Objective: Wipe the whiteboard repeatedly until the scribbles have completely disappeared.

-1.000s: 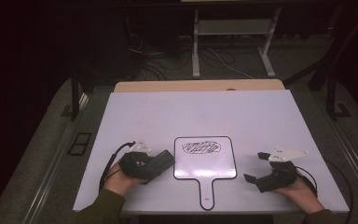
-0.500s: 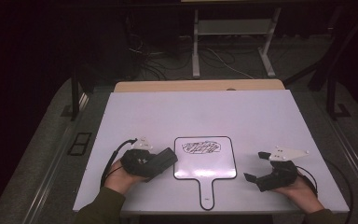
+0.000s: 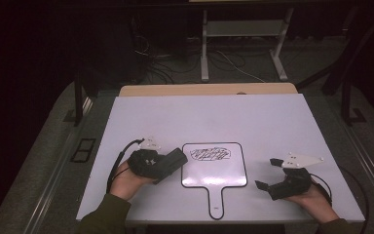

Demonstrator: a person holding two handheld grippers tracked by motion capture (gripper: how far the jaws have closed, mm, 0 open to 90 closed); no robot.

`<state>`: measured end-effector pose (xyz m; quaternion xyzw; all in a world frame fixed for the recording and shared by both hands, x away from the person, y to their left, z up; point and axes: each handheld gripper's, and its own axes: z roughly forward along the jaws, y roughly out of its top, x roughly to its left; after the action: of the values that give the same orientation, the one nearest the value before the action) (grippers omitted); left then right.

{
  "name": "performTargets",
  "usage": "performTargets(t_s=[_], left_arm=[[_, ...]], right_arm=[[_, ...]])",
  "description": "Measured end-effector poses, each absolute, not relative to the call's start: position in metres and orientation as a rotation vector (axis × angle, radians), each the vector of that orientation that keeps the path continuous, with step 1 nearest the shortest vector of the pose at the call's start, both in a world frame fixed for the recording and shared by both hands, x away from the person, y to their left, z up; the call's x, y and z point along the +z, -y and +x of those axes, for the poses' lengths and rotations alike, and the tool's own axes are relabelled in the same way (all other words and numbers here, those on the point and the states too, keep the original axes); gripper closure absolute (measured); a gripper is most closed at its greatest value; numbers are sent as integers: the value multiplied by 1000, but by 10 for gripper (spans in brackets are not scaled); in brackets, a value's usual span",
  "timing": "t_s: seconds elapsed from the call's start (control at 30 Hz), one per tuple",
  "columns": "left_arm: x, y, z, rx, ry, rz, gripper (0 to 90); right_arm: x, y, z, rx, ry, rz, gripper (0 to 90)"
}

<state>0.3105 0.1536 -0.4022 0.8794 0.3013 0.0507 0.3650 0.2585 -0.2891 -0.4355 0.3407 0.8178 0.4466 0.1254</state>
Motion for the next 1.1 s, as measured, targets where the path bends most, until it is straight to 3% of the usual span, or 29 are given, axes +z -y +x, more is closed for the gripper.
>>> performTargets(t_s=[1.1], left_arm=[[-393,-90,363,161,-665,2289,391]], right_arm=[[-437,291,259,1302,-2377,1014,0]])
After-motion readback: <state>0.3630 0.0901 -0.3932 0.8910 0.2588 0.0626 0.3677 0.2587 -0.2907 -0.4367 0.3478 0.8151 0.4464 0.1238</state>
